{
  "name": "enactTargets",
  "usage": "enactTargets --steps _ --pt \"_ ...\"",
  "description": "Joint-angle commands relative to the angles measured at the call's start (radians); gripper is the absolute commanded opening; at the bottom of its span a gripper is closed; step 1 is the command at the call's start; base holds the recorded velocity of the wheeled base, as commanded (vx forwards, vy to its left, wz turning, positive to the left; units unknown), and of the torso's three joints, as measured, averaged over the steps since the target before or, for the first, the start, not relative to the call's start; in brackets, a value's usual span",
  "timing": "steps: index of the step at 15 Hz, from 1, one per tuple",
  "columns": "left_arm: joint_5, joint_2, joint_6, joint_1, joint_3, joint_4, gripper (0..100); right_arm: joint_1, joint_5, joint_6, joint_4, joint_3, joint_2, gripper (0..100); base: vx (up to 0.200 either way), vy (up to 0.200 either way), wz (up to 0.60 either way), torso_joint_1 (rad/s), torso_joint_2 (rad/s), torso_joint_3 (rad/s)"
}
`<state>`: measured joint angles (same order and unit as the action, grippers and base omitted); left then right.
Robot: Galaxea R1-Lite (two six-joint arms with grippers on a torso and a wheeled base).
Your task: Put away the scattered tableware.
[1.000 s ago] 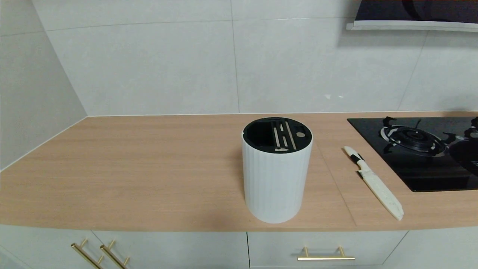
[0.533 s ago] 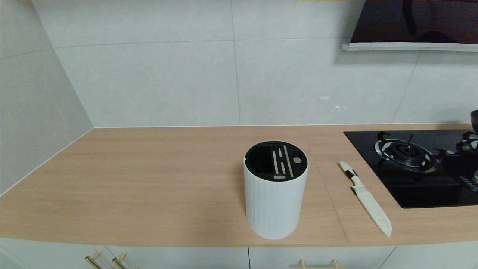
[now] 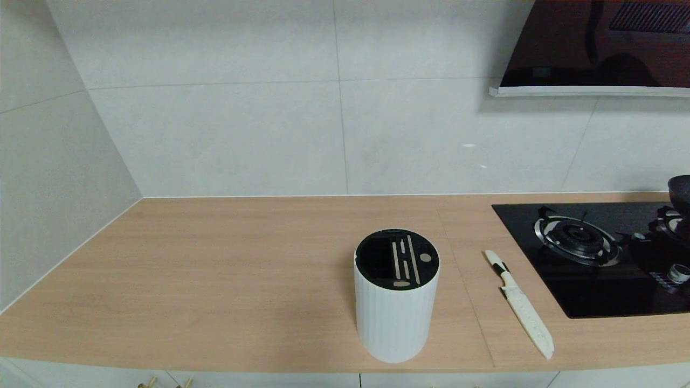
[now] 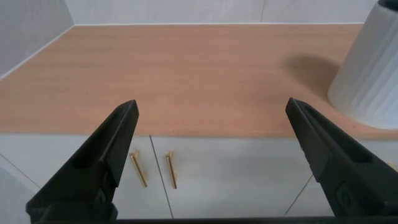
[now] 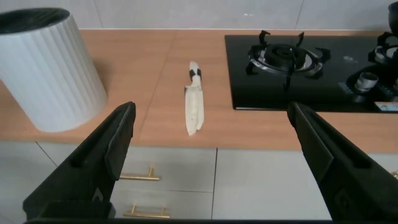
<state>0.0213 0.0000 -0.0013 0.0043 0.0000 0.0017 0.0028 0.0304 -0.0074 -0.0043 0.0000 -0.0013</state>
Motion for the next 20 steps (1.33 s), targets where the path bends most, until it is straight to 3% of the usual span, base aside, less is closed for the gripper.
enactTargets --steps 1,5,8,20 --pt "0.000 0.000 0.000 0.000 0.000 0.000 100 0.000 0.000 0.000 0.000 0.000 0.001 100 0.000 0.000 0.00 0.051 -0.09 -0.041" --pt "0.000 0.000 0.000 0.000 0.000 0.000 100 0.000 0.000 0.001 0.000 0.000 0.001 100 0.000 0.000 0.00 0.000 0.00 0.000" --pt "0.000 0.000 0.000 0.000 0.000 0.000 100 0.000 0.000 0.001 0.000 0.000 0.001 100 0.000 0.000 -0.60 0.005 0.00 0.002" --pt "0.000 0.000 0.000 0.000 0.000 0.000 100 0.000 0.000 0.001 0.000 0.000 0.001 100 0.000 0.000 0.00 0.000 0.00 0.000"
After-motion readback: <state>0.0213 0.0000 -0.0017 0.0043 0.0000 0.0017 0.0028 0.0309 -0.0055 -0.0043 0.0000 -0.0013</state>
